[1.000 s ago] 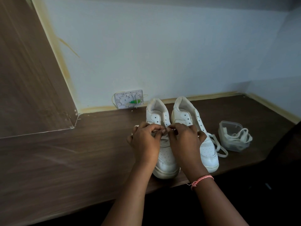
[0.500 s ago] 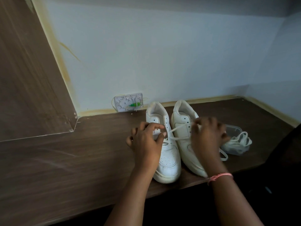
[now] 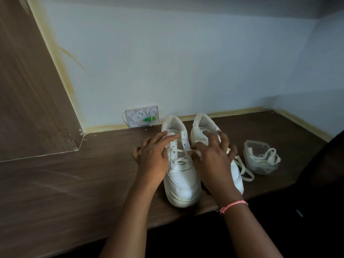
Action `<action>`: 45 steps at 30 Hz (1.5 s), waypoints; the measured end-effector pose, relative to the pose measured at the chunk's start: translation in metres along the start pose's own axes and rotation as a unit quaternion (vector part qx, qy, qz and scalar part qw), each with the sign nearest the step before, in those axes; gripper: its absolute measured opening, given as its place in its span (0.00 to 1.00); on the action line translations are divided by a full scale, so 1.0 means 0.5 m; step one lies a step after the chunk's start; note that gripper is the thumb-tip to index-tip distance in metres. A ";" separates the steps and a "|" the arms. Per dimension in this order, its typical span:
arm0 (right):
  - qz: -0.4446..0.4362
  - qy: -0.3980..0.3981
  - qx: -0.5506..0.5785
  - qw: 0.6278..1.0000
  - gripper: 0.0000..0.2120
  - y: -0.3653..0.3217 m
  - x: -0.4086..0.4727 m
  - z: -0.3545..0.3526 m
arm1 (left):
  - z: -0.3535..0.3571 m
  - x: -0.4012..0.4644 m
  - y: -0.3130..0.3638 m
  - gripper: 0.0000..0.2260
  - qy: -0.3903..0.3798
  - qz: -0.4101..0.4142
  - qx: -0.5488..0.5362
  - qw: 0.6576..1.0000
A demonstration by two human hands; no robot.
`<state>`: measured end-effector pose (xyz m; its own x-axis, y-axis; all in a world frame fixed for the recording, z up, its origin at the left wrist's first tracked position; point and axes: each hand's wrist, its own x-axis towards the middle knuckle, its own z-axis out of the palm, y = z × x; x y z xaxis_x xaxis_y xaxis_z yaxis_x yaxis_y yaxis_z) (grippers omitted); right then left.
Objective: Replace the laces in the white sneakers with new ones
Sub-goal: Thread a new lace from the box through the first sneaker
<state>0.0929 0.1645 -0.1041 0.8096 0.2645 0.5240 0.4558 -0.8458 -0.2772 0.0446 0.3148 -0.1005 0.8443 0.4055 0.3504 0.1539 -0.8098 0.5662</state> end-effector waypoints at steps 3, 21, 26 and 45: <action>0.006 0.035 -0.006 0.999 0.01 0.015 0.008 -0.002 | -0.001 0.000 -0.005 0.25 -0.011 0.002 0.005 1.000; 0.078 0.092 -0.019 0.993 0.03 0.058 0.021 -0.024 | 0.002 -0.002 -0.003 0.25 -0.004 -0.017 0.006 1.000; 0.215 0.129 -0.017 0.968 0.06 0.130 0.018 -0.077 | 0.002 -0.001 -0.005 0.21 -0.016 -0.009 -0.002 1.000; 0.006 0.083 0.001 0.997 0.06 0.029 0.008 -0.029 | -0.015 -0.010 -0.006 0.41 -0.088 0.015 -0.005 0.996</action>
<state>0.0975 0.1469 -0.0944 0.7421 0.1747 0.6471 0.4480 -0.8473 -0.2851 0.0363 0.3185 -0.0982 0.9254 0.2999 0.2319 0.1229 -0.8160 0.5648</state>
